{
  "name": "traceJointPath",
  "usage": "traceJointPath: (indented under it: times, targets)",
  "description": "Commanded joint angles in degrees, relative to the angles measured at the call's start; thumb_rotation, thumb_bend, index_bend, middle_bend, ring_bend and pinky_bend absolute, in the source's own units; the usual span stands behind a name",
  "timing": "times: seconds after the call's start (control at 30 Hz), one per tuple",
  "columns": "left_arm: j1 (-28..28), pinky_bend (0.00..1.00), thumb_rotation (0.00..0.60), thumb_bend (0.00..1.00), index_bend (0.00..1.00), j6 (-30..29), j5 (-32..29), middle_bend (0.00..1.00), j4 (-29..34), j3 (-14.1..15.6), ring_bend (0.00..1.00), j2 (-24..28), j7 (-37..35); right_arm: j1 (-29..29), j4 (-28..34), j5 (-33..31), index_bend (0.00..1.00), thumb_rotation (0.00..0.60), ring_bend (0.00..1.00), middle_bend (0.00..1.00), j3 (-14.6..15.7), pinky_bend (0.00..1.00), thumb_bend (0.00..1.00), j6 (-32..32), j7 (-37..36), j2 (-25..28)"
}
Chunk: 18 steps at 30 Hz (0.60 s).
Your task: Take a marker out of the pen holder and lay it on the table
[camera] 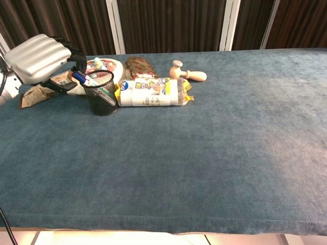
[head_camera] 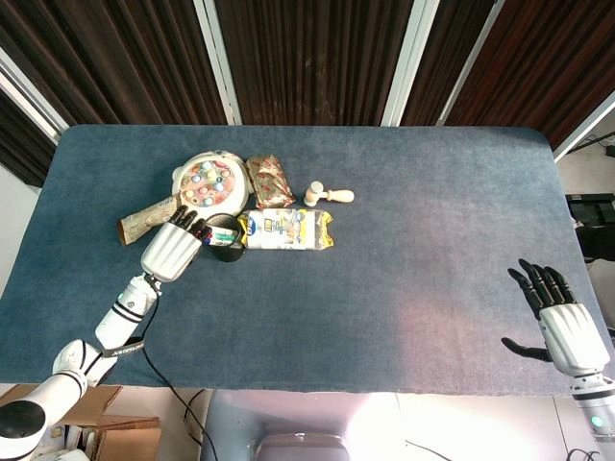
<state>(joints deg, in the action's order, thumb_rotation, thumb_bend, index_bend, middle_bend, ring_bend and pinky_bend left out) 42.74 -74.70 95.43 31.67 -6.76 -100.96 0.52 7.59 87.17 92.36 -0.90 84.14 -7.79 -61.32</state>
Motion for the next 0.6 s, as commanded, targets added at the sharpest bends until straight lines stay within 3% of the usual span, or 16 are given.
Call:
traceJointPath:
  times: [0.03,0.27,0.6]
  targets:
    - [0.1,0.29,0.600,0.32,0.49,-0.5,-1.0,0.45,-0.9,0.0,0.32,-0.7,-2.2,0.0,0.2,0.0,0.00,0.600,0.00,0.01,0.0,0.00,0.05,-0.1,0.2,0.0]
    - [0.7,0.30,0.600,0.35,0.55,-1.2,-2.0,0.51,-2.2,0.2,0.35,-1.8,-4.2,0.1,0.6,-0.4,0.00,0.600,0.00,0.01,-0.1,0.00,0.05,-0.5,0.4,0.3]
    - [1.3,0.31,0.600,0.49,0.64,-1.4,-3.6,0.63,0.1,0.0,0.43,-1.4,-7.6,0.1,0.3,-0.8,0.00,0.600,0.00,0.01,-0.1,0.00,0.05,-0.8,0.2,0.3]
